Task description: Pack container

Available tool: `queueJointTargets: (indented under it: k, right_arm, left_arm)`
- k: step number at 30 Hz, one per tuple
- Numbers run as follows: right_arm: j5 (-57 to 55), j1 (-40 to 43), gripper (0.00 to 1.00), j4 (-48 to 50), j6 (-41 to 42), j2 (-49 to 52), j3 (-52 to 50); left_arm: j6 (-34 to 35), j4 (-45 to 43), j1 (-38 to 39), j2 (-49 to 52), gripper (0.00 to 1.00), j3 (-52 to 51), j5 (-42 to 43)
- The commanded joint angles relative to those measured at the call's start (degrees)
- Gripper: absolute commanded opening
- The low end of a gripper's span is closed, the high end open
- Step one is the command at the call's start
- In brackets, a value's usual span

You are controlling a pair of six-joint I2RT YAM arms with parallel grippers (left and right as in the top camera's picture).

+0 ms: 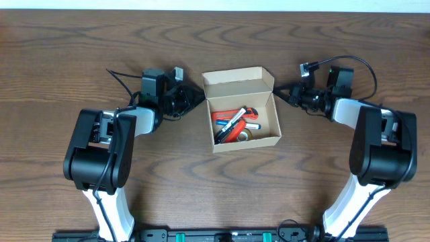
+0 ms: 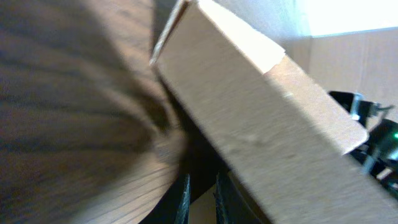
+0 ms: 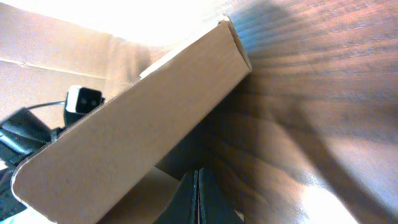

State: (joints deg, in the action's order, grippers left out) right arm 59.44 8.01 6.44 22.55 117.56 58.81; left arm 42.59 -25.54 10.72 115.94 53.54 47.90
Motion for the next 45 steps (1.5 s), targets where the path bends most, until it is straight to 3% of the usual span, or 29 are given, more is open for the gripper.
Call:
queueJointTargets:
  k: [1, 20, 31, 45]
  right_arm:
    - [4.70, -1.07, 0.01, 2.54, 5.64, 2.45, 0.68]
    - [5.11, -3.93, 0.01, 8.76, 8.09, 4.52, 0.79]
    - [9.70, -4.00, 0.01, 11.93, 9.16, 4.50, 3.41]
    - [11.32, -5.01, 0.02, 10.01, 8.28, 1.95, 4.37]
  left_arm:
    - [-0.76, -0.20, 0.17, 0.35, 0.14, 2.78, 1.68]
    - [-0.68, -0.20, 0.20, 0.37, 0.15, 4.61, 1.68]
    - [-4.09, 0.37, 0.31, 0.35, 0.15, 6.82, 4.52]
    - [-14.64, 13.07, 0.28, -1.05, 0.14, 13.16, 7.15]
